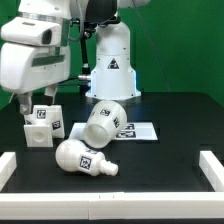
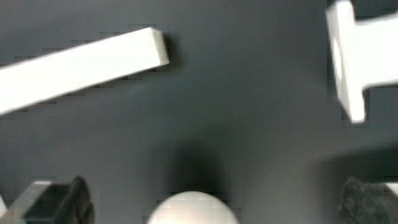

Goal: Assemble lamp

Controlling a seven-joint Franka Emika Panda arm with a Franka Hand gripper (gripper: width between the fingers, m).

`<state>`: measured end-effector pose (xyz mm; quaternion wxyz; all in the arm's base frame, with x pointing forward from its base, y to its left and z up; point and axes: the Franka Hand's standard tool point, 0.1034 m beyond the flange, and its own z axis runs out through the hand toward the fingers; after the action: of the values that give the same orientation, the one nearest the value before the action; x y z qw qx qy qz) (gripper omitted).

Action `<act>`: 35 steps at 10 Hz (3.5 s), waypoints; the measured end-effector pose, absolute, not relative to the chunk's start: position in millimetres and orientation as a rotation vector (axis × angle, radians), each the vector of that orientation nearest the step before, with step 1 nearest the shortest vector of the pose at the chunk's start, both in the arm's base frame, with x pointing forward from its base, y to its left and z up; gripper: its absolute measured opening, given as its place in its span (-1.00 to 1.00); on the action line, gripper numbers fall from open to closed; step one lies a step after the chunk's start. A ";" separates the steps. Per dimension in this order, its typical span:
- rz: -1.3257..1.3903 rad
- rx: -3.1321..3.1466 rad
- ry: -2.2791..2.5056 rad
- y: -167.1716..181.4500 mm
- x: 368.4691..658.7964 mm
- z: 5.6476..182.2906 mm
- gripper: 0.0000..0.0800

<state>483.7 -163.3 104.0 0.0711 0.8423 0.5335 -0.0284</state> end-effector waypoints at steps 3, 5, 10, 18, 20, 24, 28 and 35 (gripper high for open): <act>-0.002 2.689 1.394 -169.2 477.9 102.6 0.75; 0.011 2.759 1.266 -166.1 478.8 102.0 0.75; 0.030 3.101 0.273 -173.6 470.9 93.1 0.75; -0.702 3.172 0.010 -179.7 467.6 80.8 0.75; -0.843 3.159 0.044 -170.6 468.3 78.8 0.75; -1.417 2.961 0.076 -174.6 450.3 71.7 0.75; -1.459 2.940 0.136 -173.4 453.4 68.4 0.75; -1.510 2.890 0.050 -186.7 442.2 53.8 0.75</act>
Offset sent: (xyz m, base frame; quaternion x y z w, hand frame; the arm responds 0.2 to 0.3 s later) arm 0.0000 0.0000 0.0000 0.0000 0.0000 0.1938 0.9810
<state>442.2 -186.7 53.8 -0.0596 0.8846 0.0153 -0.4623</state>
